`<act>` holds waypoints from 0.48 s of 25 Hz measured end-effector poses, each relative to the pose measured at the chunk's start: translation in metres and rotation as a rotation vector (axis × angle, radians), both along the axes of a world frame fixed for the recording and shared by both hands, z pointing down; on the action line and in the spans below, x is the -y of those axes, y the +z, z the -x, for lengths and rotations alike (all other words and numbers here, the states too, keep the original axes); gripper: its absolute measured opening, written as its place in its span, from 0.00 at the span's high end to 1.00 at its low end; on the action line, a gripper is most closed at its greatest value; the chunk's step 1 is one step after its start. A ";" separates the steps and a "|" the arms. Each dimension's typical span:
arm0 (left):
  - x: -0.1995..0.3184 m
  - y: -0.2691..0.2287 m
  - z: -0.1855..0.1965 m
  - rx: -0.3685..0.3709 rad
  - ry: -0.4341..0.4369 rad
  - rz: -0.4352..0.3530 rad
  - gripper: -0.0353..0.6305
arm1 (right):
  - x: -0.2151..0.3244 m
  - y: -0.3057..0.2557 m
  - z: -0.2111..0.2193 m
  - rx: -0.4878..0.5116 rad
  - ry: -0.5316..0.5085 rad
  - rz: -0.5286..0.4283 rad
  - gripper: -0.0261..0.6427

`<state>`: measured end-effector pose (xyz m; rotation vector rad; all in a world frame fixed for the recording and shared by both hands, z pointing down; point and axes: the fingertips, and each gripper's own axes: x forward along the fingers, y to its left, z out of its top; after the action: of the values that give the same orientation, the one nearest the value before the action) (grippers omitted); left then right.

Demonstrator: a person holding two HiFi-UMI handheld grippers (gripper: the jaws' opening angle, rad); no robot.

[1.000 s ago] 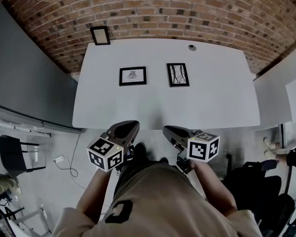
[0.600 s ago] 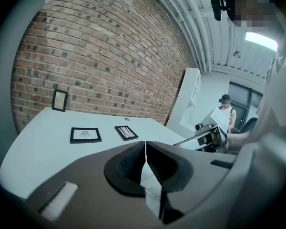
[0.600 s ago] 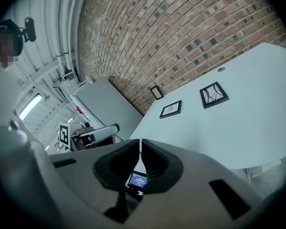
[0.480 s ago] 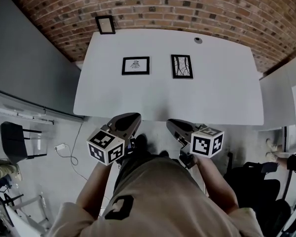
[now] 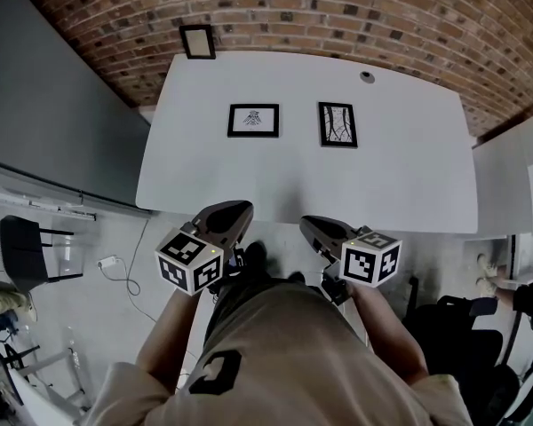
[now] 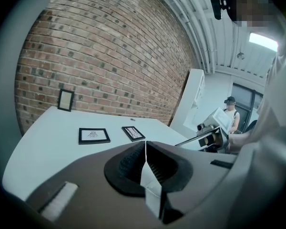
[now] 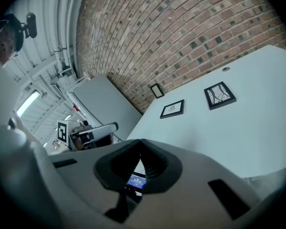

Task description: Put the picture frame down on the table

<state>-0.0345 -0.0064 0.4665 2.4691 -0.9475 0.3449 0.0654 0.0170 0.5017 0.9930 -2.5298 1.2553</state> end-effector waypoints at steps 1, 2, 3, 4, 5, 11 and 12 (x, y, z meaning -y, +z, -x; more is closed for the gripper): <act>0.003 0.001 0.003 -0.001 0.000 0.004 0.93 | 0.002 0.001 0.003 -0.001 0.000 0.006 0.95; 0.006 0.003 0.006 -0.002 -0.001 0.008 0.93 | 0.004 0.003 0.006 -0.003 0.000 0.011 0.95; 0.010 0.004 0.009 -0.004 0.000 0.012 0.93 | 0.006 0.004 0.009 -0.006 0.000 0.016 0.95; 0.013 0.005 0.012 -0.007 0.000 0.015 0.93 | 0.008 0.006 0.012 -0.008 0.001 0.021 0.95; 0.016 0.007 0.015 -0.010 0.002 0.017 0.93 | 0.010 0.007 0.015 -0.011 0.001 0.025 0.95; 0.033 0.013 0.033 -0.026 0.012 0.032 0.93 | 0.023 0.013 0.035 -0.025 0.005 0.046 0.95; 0.036 0.013 0.036 -0.027 0.014 0.034 0.93 | 0.026 0.014 0.038 -0.026 0.007 0.048 0.95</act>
<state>-0.0708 -0.0426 0.4800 2.4447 -0.9066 0.3285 0.0270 -0.0089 0.5153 1.0013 -2.4668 1.2905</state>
